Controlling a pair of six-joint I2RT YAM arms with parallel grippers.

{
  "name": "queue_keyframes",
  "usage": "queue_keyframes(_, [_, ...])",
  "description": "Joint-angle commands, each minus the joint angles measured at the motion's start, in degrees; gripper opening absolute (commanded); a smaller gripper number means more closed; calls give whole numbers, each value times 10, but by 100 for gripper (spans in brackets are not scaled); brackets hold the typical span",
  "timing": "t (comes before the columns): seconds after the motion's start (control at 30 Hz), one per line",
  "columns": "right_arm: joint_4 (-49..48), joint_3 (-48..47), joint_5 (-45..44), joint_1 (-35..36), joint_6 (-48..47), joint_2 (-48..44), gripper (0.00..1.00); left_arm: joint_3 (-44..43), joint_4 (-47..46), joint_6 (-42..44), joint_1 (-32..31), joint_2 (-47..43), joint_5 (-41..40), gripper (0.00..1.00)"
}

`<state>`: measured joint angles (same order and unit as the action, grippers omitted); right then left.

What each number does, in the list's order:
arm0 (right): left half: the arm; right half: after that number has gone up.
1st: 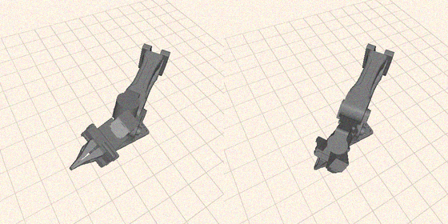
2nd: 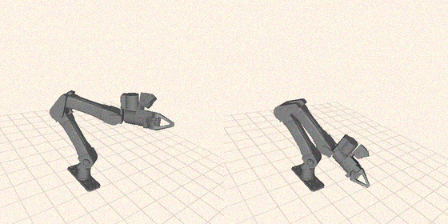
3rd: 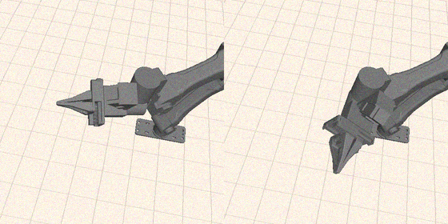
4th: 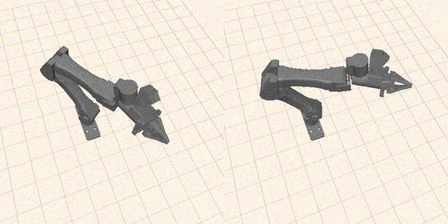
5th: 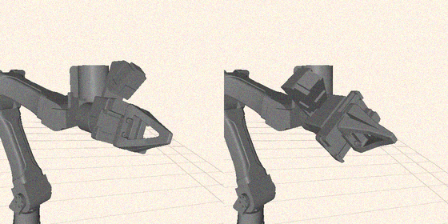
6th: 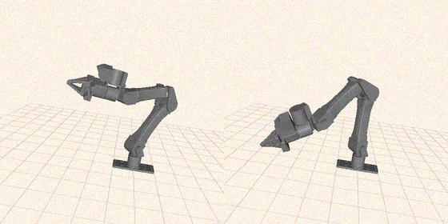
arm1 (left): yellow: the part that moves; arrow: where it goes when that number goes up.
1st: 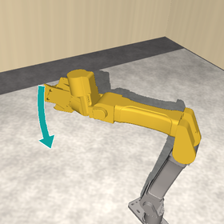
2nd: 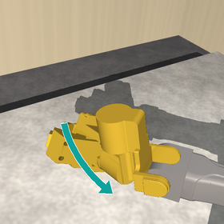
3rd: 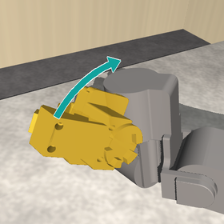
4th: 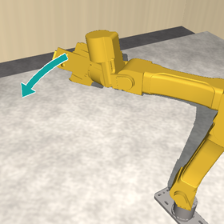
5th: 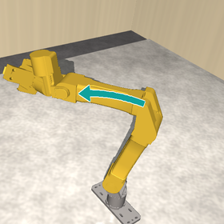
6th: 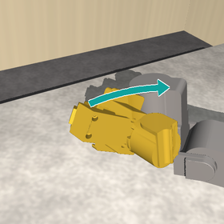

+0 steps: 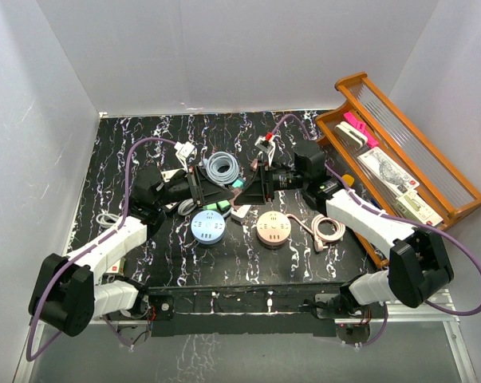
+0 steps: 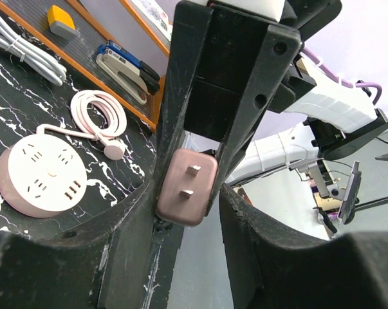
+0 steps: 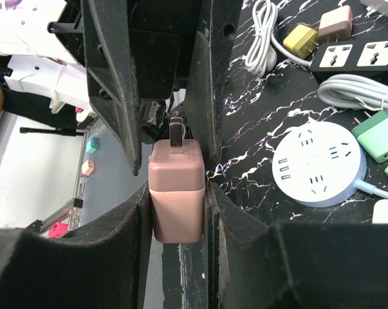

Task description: Insert the plug

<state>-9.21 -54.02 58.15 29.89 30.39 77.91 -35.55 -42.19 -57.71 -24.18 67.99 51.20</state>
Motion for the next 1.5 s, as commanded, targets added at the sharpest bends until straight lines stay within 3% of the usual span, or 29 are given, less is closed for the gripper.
queue_keyframes(0.0, [-22,-32,20,2,-12,6,17,-8,-36,-8,0,-7,15,40])
queue_keyframes(0.23, [-18,-32,17,2,-16,7,19,-4,-27,2,0,-6,10,0])
queue_keyframes(0.37, [-33,-25,-21,2,12,2,57,-11,-23,5,0,-13,-3,0])
queue_keyframes(0.43, [-67,-11,-54,3,45,-9,67,-21,-3,11,0,-23,-38,0])
queue_keyframes(0.53, [-182,35,-140,4,123,-37,73,-42,40,12,0,-41,-127,0])
queue_keyframes(0.7, [-344,89,-305,16,243,-55,71,-37,-27,-78,0,-57,-257,0])
queue_keyframes(0.8, [-398,100,-383,30,298,-43,69,-34,-79,-132,0,-49,-281,0])
queue_keyframes(0.93, [-422,87,-465,62,346,-14,67,-39,-80,-158,0,-45,-289,0])
queue_keyframes(1.17, [-497,101,-448,69,412,33,54,-11,-118,-200,0,-60,-338,0])
queue_keyframes(1.47, [-615,99,-399,69,490,107,34,3,-170,-240,0,-37,-323,0])
